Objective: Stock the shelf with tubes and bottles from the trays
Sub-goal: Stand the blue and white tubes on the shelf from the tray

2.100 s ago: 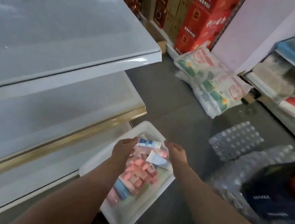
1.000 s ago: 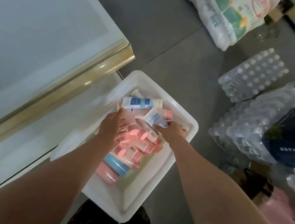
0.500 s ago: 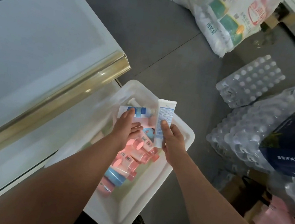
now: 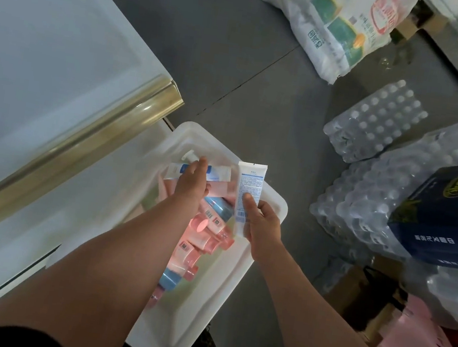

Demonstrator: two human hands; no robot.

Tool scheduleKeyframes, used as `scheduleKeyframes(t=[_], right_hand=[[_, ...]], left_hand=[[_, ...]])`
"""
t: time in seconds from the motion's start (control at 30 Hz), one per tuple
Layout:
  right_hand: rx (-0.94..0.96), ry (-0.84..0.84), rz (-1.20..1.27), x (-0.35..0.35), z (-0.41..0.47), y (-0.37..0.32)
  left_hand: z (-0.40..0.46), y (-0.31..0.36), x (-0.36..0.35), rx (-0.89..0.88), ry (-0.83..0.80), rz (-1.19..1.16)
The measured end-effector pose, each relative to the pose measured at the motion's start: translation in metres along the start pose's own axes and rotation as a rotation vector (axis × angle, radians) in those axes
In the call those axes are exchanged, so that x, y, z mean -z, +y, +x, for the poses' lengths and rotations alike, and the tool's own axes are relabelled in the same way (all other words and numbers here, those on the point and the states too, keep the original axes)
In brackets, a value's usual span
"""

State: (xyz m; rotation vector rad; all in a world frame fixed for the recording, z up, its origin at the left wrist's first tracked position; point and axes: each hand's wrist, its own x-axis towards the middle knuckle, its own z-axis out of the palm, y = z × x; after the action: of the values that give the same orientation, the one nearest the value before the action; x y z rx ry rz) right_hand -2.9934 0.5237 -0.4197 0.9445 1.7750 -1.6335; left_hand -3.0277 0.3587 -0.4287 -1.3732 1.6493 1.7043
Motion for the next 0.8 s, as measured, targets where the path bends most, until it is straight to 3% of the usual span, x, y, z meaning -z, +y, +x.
scheduleKeyframes(t=[0.2, 0.5, 0.6, 0.8], right_hand=[[-0.002, 0.0, -0.045, 0.001, -0.015, -0.004], [-0.011, -0.048, -0.068, -0.006, -0.055, -0.013], [-0.002, -0.092, -0.055, -0.009, -0.077, -0.026], [0.082, -0.189, -0.054, -0.016, -0.124, -0.062]], left_hand=[[-0.019, -0.023, 0.017, -0.097, 0.06, 0.16], [-0.071, -0.027, 0.033, -0.116, 0.104, -0.105], [-0.095, -0.021, 0.047, -0.179, 0.049, -0.183], [-0.155, -0.004, 0.068, -0.118, -0.075, -0.298]])
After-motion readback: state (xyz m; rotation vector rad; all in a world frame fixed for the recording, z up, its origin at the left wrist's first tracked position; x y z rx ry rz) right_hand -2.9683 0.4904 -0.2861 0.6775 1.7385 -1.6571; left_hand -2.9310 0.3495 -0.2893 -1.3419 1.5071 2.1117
